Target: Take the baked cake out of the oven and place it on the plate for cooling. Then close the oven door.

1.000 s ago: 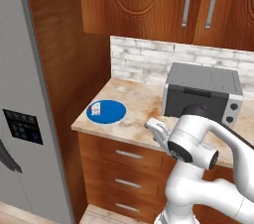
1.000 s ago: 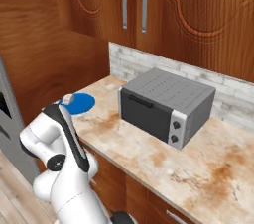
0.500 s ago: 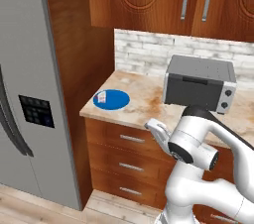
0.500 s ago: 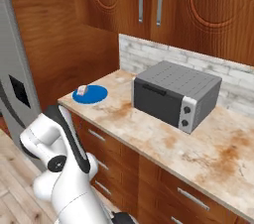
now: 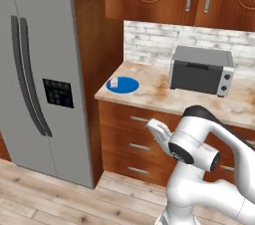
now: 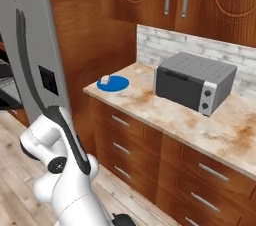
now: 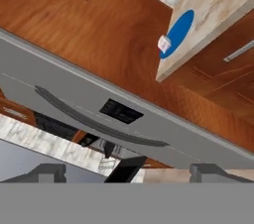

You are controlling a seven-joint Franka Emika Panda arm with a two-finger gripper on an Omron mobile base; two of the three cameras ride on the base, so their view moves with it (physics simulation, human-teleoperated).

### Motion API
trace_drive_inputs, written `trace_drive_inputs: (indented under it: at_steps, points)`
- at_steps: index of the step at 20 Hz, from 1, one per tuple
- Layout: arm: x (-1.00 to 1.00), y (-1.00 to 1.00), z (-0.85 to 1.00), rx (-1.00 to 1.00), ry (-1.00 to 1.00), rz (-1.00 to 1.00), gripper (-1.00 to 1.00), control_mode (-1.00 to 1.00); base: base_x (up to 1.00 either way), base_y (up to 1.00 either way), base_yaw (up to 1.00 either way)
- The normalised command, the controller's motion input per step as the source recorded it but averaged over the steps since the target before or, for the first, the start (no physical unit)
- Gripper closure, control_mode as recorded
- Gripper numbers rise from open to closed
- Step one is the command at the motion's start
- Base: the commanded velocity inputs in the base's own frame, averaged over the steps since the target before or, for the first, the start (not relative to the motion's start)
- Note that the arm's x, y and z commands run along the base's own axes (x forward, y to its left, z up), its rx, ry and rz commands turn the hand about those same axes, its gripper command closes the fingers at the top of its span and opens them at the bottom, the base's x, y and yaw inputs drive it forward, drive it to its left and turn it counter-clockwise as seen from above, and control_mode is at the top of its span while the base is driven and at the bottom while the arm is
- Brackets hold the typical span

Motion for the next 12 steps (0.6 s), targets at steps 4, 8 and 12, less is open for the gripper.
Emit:
trace_drive_inputs:
  at_steps: [4, 8, 12]
  points:
    - [0.00, 0.00, 0.00, 0.00, 0.00, 0.00, -1.00, 1.00, -0.26, 0.64, 0.00]
    - [0.00, 0.00, 0.00, 0.00, 0.00, 0.00, -1.00, 1.00, 0.00, 0.82, -0.08]
    - [0.00, 0.00, 0.00, 0.00, 0.00, 0.00, -1.00, 1.00, 0.00, 0.80, -0.13]
